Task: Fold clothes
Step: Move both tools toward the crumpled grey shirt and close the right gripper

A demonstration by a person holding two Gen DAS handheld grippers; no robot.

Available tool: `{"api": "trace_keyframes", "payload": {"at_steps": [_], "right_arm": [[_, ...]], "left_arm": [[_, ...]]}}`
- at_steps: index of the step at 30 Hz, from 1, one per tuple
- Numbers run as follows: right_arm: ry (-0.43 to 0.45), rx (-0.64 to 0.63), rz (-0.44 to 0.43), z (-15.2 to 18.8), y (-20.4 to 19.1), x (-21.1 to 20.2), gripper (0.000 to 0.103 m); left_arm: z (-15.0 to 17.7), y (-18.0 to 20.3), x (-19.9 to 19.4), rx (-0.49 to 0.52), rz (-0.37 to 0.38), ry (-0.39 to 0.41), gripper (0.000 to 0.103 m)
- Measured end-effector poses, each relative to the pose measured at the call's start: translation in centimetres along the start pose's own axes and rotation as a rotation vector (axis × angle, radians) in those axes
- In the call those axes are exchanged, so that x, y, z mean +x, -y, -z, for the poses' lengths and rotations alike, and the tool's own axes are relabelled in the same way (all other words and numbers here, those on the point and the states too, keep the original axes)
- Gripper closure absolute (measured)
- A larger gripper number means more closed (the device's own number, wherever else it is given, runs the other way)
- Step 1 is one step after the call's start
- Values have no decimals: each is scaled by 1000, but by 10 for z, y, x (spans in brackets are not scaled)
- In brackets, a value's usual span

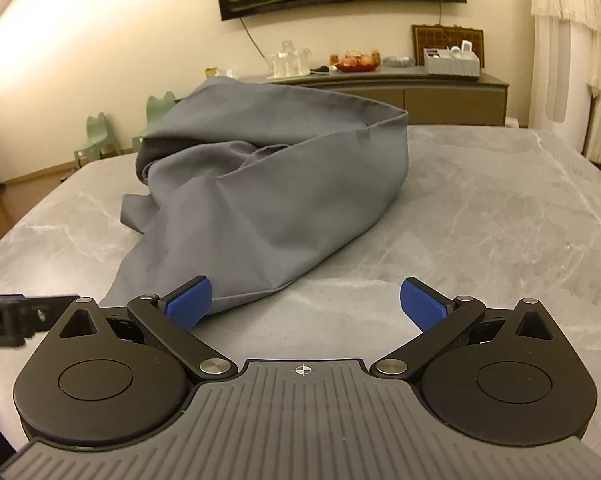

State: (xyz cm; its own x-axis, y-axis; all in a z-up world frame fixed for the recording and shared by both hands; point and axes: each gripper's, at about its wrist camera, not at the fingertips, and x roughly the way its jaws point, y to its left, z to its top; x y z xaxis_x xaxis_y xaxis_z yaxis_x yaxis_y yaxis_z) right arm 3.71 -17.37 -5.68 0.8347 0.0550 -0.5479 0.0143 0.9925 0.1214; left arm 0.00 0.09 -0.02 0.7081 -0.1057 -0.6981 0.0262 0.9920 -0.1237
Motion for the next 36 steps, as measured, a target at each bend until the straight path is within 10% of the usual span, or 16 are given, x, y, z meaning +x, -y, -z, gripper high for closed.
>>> {"api": "trace_keyframes", "payload": {"at_steps": [15, 36], "right_arm": [[8, -16, 11, -1, -1, -6, 2], [-1, -92, 75, 0, -6, -7, 2]], "left_arm": [[21, 25, 0, 196, -146, 42, 0], [26, 36, -14, 260, -38, 86, 0]]}}
